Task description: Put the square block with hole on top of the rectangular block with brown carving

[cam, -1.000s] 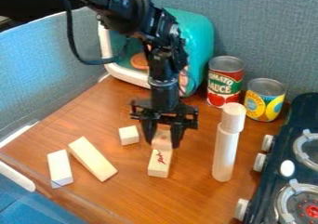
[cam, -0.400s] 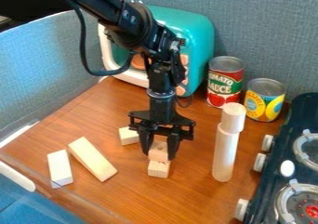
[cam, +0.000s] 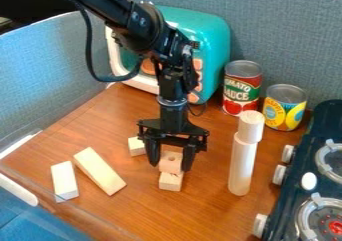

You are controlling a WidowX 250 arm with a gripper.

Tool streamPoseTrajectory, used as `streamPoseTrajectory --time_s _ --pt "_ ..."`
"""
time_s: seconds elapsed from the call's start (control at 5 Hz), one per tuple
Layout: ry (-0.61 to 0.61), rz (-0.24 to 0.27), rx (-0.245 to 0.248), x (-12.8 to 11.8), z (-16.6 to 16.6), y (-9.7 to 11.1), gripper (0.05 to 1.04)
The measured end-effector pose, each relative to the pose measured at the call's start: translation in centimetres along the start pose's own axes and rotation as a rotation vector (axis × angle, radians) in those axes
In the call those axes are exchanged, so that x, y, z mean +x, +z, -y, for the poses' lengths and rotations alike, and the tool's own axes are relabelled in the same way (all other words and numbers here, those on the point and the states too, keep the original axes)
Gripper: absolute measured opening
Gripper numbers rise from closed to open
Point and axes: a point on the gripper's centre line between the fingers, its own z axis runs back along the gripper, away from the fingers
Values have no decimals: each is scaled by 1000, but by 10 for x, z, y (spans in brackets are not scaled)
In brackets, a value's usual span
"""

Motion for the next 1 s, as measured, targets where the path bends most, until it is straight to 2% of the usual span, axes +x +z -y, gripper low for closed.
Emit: streamPoseTrajectory --time_s 0.2,0.4,0.8,1.0 --pt "8 -7 -23 -4 0 -3 1005" --pt "42 53 -67 -2 -3 19 1001" --pt "-9 182 -72 -13 -3 69 1001" --pt "-105 144 -51 -15 -3 76 1001"
